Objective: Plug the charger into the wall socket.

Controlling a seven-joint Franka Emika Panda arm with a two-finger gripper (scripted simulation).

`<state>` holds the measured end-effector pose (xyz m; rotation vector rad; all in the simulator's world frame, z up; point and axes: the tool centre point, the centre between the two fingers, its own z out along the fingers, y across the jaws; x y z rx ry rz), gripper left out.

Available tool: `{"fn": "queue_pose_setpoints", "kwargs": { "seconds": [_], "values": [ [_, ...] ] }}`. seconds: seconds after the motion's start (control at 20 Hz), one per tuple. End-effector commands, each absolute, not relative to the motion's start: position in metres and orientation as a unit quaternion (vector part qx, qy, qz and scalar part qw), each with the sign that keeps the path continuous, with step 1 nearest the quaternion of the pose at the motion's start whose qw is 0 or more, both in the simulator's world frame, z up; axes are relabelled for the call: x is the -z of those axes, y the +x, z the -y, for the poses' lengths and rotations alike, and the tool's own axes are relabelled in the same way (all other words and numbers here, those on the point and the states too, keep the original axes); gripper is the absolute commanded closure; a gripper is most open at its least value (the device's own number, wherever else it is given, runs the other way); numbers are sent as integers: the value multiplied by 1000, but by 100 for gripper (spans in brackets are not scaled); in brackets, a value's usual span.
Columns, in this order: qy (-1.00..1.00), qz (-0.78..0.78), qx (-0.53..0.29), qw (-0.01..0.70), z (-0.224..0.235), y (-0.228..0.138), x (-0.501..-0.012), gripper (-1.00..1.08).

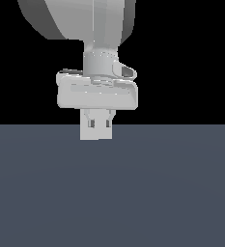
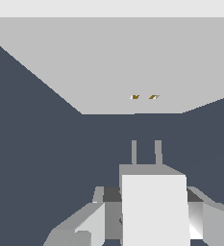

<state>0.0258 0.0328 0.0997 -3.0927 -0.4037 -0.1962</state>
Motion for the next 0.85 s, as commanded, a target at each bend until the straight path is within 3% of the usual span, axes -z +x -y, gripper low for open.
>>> {"fn": "queue_pose_setpoints", "kwargs": {
  "seconds": [0.0, 0.8],
  "values": [
    [-990, 129, 63, 8, -35, 32, -100, 108],
    [-990, 130, 63, 8, -44, 67, -100, 108]
  ]
}}
